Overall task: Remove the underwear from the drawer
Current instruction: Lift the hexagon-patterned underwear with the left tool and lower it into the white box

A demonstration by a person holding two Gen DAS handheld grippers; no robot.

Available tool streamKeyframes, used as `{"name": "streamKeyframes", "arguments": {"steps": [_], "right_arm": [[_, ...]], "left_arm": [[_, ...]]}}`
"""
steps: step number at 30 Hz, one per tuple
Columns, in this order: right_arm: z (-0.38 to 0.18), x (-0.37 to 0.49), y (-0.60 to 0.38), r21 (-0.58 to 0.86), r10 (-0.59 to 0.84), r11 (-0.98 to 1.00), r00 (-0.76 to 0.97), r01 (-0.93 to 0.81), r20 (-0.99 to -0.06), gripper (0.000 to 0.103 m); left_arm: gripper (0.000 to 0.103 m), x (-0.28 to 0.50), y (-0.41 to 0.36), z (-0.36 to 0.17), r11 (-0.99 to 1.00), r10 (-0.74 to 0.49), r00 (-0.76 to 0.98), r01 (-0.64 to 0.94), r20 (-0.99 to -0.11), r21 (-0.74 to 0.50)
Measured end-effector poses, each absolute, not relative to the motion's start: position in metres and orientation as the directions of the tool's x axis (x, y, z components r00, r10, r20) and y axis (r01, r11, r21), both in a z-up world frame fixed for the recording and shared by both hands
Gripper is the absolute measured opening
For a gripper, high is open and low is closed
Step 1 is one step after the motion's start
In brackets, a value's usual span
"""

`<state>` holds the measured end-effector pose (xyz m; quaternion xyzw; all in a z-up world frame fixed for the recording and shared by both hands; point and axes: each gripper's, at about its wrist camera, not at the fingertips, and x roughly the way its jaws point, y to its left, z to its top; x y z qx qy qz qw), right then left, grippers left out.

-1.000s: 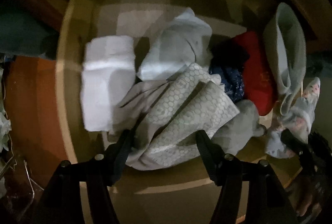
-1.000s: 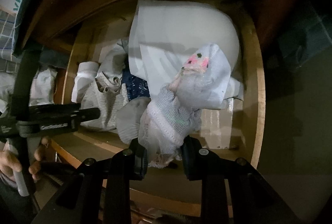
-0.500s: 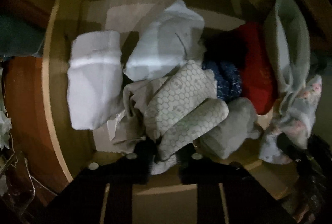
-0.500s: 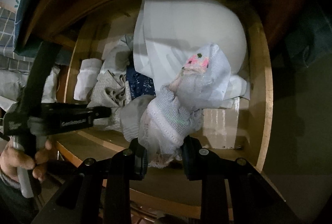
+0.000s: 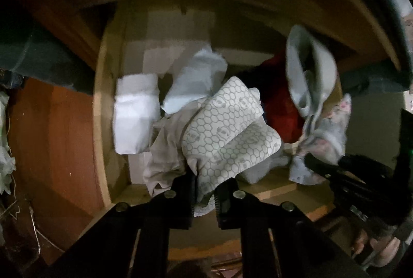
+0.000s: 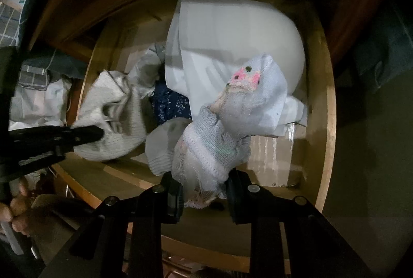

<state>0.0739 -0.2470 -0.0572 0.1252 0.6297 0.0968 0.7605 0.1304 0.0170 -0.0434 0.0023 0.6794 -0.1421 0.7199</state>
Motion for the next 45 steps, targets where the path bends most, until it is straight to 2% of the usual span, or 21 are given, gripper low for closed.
{"name": "streamKeyframes", "arguments": {"steps": [14, 24, 30, 38, 45], "right_arm": [[-0.059, 0.073, -0.249, 0.292, 0.282, 0.956, 0.193, 0.021, -0.94, 0.024], [-0.061, 0.073, -0.257, 0.292, 0.279, 0.956, 0.198, 0.039, -0.94, 0.024], [-0.06, 0.073, -0.258, 0.293, 0.281, 0.955, 0.199, 0.038, -0.939, 0.024], [-0.06, 0.073, -0.258, 0.292, 0.28, 0.956, 0.202, 0.036, -0.939, 0.024], [-0.06, 0.073, -0.259, 0.296, 0.282, 0.954, 0.208, 0.04, -0.936, 0.024]], "left_arm": [[0.01, 0.099, -0.003, 0.038, 0.942, -0.229, 0.169, 0.286, -0.959, -0.174], [0.01, 0.094, 0.0, 0.093, 0.92, -0.301, 0.248, 0.33, -0.921, -0.212], [0.01, 0.086, 0.002, 0.153, 0.903, -0.354, 0.323, 0.361, -0.878, -0.232], [0.01, 0.085, 0.005, 0.258, 0.879, -0.417, 0.442, 0.417, -0.794, -0.229], [0.01, 0.116, 0.0, 0.336, 0.922, -0.327, 0.621, 0.375, -0.712, -0.096]]}}
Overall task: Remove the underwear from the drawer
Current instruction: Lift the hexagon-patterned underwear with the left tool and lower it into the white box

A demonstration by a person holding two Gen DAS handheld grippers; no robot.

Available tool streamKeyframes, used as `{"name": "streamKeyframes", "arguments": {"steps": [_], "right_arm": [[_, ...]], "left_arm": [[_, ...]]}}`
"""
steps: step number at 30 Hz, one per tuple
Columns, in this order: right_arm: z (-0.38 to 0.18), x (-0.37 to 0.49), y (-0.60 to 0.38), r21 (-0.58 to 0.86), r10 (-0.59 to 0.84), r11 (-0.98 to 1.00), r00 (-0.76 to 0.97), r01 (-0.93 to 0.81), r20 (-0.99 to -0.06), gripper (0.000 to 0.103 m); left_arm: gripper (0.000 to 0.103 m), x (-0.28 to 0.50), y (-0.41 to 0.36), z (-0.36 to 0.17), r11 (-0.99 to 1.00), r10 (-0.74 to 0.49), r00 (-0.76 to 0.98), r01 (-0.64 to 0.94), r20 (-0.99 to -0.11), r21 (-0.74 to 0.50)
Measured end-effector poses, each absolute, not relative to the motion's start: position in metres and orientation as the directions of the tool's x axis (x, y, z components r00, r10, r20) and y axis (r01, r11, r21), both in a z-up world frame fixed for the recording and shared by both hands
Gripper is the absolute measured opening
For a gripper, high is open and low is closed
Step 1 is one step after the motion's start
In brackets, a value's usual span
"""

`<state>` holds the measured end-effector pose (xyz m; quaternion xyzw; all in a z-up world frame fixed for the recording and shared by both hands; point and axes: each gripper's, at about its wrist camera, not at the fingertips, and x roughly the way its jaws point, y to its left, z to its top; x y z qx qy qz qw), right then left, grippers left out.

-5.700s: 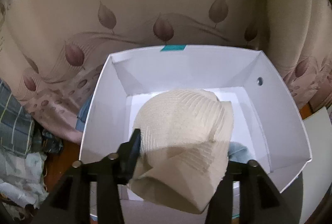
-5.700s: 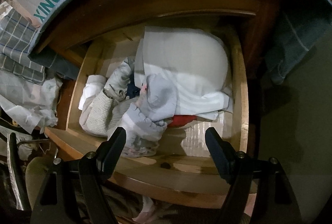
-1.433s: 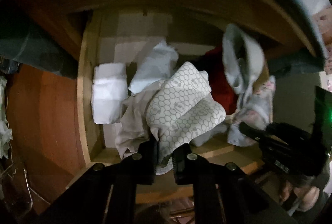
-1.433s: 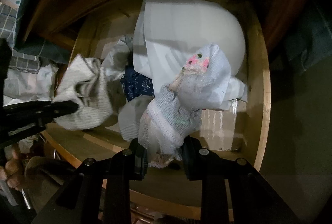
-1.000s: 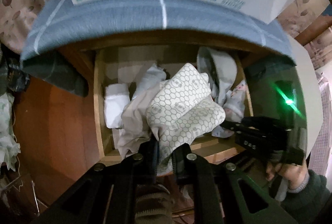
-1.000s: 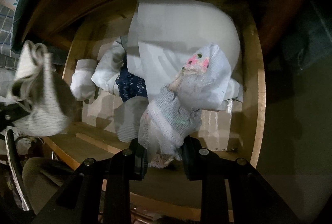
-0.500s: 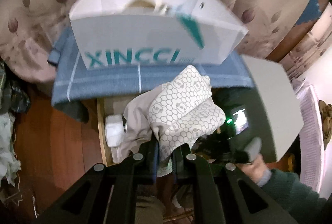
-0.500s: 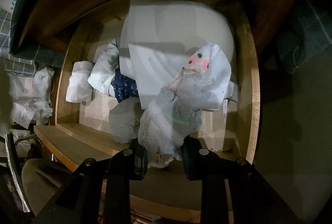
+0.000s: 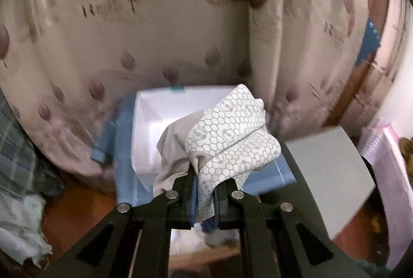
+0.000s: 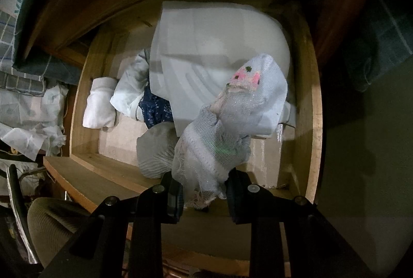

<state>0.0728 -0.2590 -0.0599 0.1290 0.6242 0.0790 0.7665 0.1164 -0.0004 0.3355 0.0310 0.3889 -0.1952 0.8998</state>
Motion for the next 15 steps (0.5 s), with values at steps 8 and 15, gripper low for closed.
{"name": "streamKeyframes", "arguments": {"steps": [8, 15], "right_arm": [[-0.056, 0.071, -0.262, 0.307, 0.291, 0.951, 0.22, 0.042, -0.931, 0.024], [-0.053, 0.071, -0.263, 0.312, 0.295, 0.949, 0.231, 0.039, -0.927, 0.024]], "left_arm": [[0.01, 0.178, -0.005, 0.326, 0.953, -0.242, 0.668, 0.299, -0.704, -0.044], [0.01, 0.22, -0.005, 0.282, 0.969, -0.191, 0.685, 0.245, -0.703, -0.024]]}}
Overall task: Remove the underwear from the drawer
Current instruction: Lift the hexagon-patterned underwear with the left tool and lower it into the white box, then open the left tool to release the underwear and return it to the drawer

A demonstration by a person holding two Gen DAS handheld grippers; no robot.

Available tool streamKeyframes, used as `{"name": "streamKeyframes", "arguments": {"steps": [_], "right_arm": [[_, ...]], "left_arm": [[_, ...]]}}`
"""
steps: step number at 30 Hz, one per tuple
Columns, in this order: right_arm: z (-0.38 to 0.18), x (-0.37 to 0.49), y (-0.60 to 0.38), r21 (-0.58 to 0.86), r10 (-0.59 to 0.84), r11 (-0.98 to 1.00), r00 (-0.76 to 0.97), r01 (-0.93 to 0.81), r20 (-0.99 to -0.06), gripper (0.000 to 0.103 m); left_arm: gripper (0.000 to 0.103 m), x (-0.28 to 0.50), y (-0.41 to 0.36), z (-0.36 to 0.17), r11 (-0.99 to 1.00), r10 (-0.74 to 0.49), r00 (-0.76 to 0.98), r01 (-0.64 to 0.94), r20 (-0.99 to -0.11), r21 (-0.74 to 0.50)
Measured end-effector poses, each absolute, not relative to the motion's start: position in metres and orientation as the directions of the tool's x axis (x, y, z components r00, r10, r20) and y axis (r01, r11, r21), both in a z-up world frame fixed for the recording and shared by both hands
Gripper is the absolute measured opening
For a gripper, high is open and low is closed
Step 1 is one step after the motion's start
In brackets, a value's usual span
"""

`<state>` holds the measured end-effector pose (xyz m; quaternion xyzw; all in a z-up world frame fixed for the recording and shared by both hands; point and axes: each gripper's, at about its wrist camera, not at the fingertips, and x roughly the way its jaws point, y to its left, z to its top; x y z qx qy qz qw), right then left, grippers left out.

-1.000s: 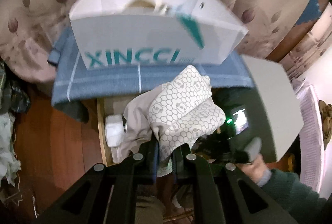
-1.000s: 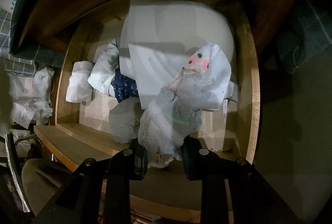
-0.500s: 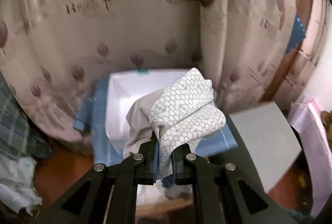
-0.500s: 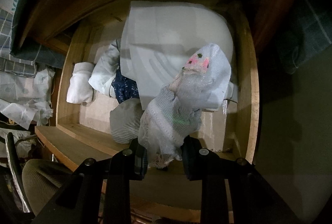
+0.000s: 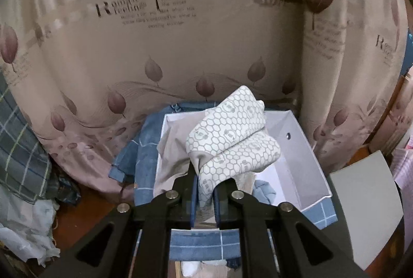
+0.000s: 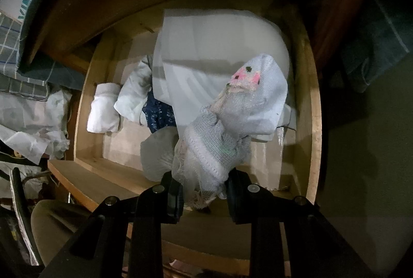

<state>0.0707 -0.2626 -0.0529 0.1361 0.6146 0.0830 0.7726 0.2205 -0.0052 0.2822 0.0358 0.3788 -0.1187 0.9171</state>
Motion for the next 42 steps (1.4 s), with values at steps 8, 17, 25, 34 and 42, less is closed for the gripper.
{"name": "streamKeyframes", "arguments": {"steps": [8, 17, 25, 34, 42], "right_arm": [[-0.053, 0.071, -0.264, 0.344, 0.327, 0.938, 0.234, 0.035, -0.916, 0.024], [-0.053, 0.07, -0.262, 0.348, 0.332, 0.937, 0.232, 0.031, -0.914, 0.024], [-0.053, 0.07, -0.262, 0.343, 0.327, 0.939, 0.232, 0.031, -0.916, 0.024], [-0.054, 0.07, -0.26, 0.331, 0.316, 0.943, 0.227, 0.032, -0.921, 0.024], [-0.055, 0.071, -0.258, 0.321, 0.306, 0.947, 0.228, 0.03, -0.924, 0.024]], "left_arm": [[0.01, 0.258, -0.005, 0.229, 0.98, -0.147, 0.643, 0.196, -0.752, -0.024], [0.01, 0.27, 0.0, 0.202, 0.987, -0.097, 0.633, 0.162, -0.768, 0.009], [0.019, 0.264, 0.005, 0.206, 0.987, -0.111, 0.627, 0.158, -0.771, -0.014], [0.039, 0.237, 0.019, 0.225, 0.987, -0.129, 0.668, 0.156, -0.733, -0.032], [0.045, 0.178, 0.026, 0.229, 0.982, -0.159, 0.702, 0.183, -0.694, -0.04]]}}
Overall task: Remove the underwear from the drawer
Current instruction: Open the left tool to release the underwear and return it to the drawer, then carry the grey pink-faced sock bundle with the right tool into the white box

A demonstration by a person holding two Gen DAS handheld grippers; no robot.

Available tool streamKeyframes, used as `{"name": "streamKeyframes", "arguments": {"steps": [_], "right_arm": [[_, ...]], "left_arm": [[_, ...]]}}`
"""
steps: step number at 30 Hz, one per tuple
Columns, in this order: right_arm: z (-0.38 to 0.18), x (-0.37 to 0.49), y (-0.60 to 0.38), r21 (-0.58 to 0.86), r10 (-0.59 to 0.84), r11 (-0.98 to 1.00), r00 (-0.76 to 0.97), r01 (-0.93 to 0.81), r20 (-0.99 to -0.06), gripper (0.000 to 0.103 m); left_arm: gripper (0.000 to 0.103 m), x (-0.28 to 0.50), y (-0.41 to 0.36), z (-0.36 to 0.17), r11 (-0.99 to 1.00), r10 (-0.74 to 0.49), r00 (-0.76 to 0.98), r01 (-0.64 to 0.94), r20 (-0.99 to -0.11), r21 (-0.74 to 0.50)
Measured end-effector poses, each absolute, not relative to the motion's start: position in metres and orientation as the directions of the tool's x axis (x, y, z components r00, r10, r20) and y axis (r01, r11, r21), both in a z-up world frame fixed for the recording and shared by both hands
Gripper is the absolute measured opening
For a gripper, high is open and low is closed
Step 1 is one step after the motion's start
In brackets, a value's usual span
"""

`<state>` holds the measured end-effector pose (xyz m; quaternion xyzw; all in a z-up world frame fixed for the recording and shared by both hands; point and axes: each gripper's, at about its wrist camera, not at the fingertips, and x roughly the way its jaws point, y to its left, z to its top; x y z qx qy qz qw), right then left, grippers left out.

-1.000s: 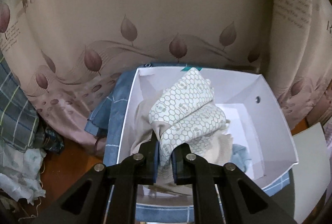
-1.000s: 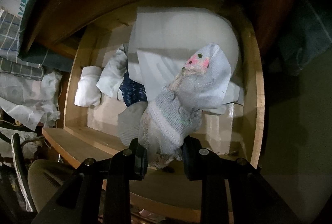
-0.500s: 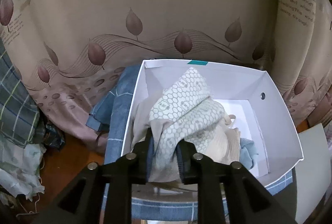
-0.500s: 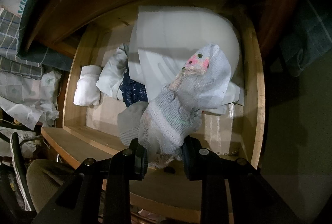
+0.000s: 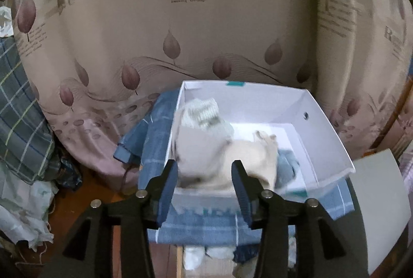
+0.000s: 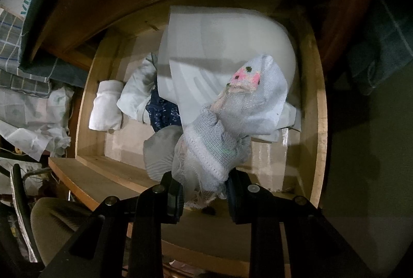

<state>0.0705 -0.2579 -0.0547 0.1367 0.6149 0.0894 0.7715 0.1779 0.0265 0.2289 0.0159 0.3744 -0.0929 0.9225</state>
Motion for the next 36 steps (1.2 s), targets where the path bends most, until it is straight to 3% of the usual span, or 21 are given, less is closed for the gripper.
{"name": "streamKeyframes", "arguments": {"steps": [5, 11, 20, 36], "right_arm": [[-0.052, 0.07, -0.259, 0.324, 0.308, 0.946, 0.237, 0.031, -0.921, 0.024], [-0.043, 0.067, -0.26, 0.344, 0.322, 0.938, 0.279, 0.033, -0.905, 0.025], [-0.028, 0.063, -0.266, 0.362, 0.325, 0.931, 0.342, 0.048, -0.882, 0.025], [0.051, 0.06, -0.252, 0.247, 0.259, 0.965, 0.413, -0.083, -0.873, 0.025]], "left_arm": [[0.048, 0.135, 0.028, 0.193, 0.983, -0.162, 0.683, 0.178, -0.712, -0.053], [0.049, 0.107, 0.021, 0.128, 0.98, -0.117, 0.633, 0.196, -0.765, 0.013], [0.049, 0.095, 0.03, 0.045, 0.985, -0.136, 0.551, 0.163, -0.823, -0.054], [0.049, 0.088, 0.034, 0.011, 0.989, -0.122, 0.557, 0.133, -0.822, -0.057]]}}
